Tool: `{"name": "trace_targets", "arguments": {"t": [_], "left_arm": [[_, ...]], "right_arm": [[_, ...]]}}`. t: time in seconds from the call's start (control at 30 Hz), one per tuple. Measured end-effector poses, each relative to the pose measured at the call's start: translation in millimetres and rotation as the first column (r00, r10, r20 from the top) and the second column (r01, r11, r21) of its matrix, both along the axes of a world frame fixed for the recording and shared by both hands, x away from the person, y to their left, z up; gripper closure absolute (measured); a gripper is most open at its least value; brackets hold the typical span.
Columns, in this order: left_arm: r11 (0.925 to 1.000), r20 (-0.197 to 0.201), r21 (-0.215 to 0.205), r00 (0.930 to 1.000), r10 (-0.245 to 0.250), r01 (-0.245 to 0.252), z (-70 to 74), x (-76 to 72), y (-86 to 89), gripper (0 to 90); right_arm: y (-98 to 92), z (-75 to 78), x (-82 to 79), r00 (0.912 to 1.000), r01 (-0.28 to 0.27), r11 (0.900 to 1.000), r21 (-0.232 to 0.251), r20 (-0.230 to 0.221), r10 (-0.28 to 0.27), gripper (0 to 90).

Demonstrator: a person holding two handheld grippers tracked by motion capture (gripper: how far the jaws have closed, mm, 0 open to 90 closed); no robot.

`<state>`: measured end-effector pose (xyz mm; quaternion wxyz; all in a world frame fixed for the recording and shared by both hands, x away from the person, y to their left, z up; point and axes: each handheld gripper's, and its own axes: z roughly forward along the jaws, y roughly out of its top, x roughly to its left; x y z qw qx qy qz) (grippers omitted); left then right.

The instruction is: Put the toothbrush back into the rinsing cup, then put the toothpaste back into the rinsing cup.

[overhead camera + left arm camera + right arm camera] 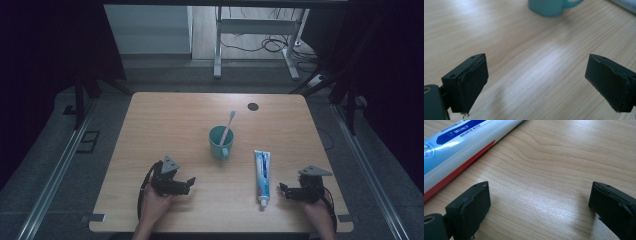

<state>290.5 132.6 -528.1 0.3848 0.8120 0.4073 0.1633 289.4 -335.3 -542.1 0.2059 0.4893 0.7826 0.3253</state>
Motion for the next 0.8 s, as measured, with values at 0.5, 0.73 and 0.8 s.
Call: {"name": "trace_targets", "arguments": {"t": [0.5, 0.73, 0.8], "left_arm": [[0.9956, -0.078, 0.092, 0.9969, -0.006, 0.013, -16.6, 4.7, -3.1, 5.3], [0.9958, -0.081, 0.091, 0.9967, -0.003, 0.01, -16.6, 5.3, -2.5, 5.0], [0.9959, -0.081, 0.09, 0.9967, -0.002, 0.01, -16.7, 5.3, -2.6, 5.0]], "right_arm": [[-0.1, 0.1, -0.2, 1.0, -0.002, 1.0, 0.001, 0.0, 0.002, 4.4], [0.3, 0.9, -1.8, 0.9996, -0.021, 1.0, 0.01, 0.017, 0.021, 12.7], [1.2, 2.2, -2.1, 0.9997, -0.024, 1.0, 0.01, 0.009, 0.024, 15.1]]}}
